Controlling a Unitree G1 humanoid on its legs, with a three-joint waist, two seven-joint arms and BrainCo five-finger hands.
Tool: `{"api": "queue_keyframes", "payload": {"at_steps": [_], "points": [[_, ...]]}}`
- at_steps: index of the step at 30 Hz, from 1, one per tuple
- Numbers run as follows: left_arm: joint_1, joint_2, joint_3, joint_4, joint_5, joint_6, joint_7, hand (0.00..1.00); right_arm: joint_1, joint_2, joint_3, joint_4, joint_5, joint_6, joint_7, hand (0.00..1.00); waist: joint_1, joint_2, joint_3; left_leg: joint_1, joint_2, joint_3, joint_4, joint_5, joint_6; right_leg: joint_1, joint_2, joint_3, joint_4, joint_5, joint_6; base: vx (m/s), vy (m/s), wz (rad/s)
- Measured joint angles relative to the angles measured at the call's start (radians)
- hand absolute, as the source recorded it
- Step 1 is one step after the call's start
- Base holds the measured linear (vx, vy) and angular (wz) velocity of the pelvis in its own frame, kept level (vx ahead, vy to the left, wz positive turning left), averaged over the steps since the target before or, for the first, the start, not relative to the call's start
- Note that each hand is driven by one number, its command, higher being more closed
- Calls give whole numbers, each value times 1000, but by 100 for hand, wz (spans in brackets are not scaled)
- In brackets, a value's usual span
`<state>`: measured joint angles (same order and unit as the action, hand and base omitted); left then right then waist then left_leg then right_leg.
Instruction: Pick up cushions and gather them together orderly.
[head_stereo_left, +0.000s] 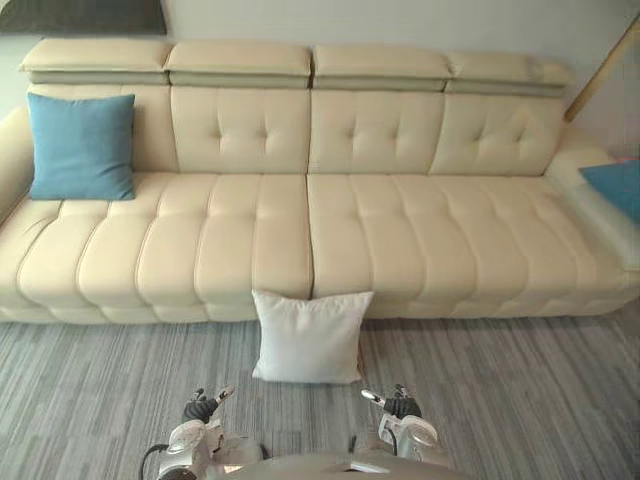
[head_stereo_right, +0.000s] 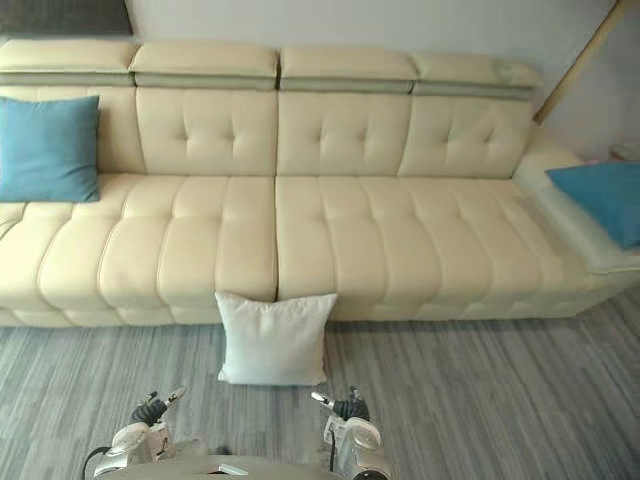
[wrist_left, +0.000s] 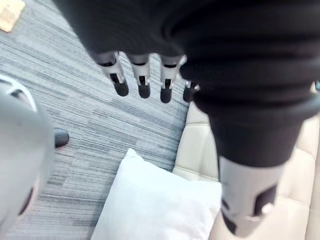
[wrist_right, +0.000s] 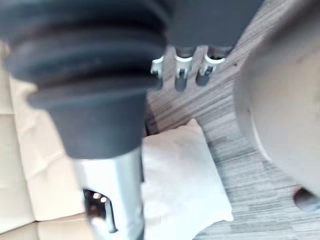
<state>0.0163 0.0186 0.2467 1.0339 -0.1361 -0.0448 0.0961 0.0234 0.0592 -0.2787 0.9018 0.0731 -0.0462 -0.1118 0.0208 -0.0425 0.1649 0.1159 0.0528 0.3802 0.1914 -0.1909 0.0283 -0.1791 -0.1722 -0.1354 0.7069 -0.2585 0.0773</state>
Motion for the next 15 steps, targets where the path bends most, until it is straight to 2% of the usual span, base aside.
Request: {"api": "queue_keyframes", "payload": {"at_steps": [1,2,3,4,5,6,7,9,11,15], "points": [[0,-4,14,0,0,0,0,0,0,0,-1,0,0,0,0,0,-2,1,-1,4,3,-17,0,0,-22,8,30,-4,-162,22,-16,243,-180,37],[4,-5,22,0,1,0,1,0,2,1,-1,1,0,0,0,0,-2,-3,-5,3,1,-24,0,-3,-33,16,42,4,-249,57,-29,292,-214,43],[3,-10,40,4,5,0,1,0,2,3,-4,9,2,-1,1,0,-5,-14,-15,7,-4,-55,4,-14,-54,38,61,19,-336,158,-44,273,-165,44],[7,-34,49,9,5,2,-1,0,3,-17,-16,17,2,-1,1,0,-6,28,-30,6,19,-79,-4,-8,-68,59,79,-8,-361,163,-54,309,-148,49],[9,-52,53,8,12,2,-1,0,3,-31,-24,19,2,1,0,0,-7,48,-35,10,31,-87,-14,-9,-75,70,93,-23,-377,158,-59,251,-98,33],[9,-62,58,8,16,2,-2,0,2,-37,-25,19,2,2,0,0,-5,53,-32,12,35,-93,-23,-6,-81,74,97,-32,-383,157,-61,275,-128,30],[9,-76,66,8,24,2,-3,0,2,-41,-37,19,2,2,0,0,-6,70,-39,28,46,-108,-45,1,-91,87,111,-46,-395,150,-72,229,-108,19],[9,-80,66,8,32,2,-7,0,2,-40,-40,19,2,3,0,0,-3,71,-38,46,57,-109,-64,5,-93,111,127,-49,-410,146,-78,171,-102,8],[6,-79,65,4,39,2,-17,0,4,-37,-39,21,2,4,0,0,1,59,-33,56,63,-109,-62,5,-93,127,133,-55,-418,142,-79,58,-65,0],[-9,-71,65,-3,43,2,-16,0,4,-31,-39,20,2,4,0,0,-1,40,-22,33,54,-114,-42,2,-96,122,112,-68,-416,130,-63,-57,16,16]]}}
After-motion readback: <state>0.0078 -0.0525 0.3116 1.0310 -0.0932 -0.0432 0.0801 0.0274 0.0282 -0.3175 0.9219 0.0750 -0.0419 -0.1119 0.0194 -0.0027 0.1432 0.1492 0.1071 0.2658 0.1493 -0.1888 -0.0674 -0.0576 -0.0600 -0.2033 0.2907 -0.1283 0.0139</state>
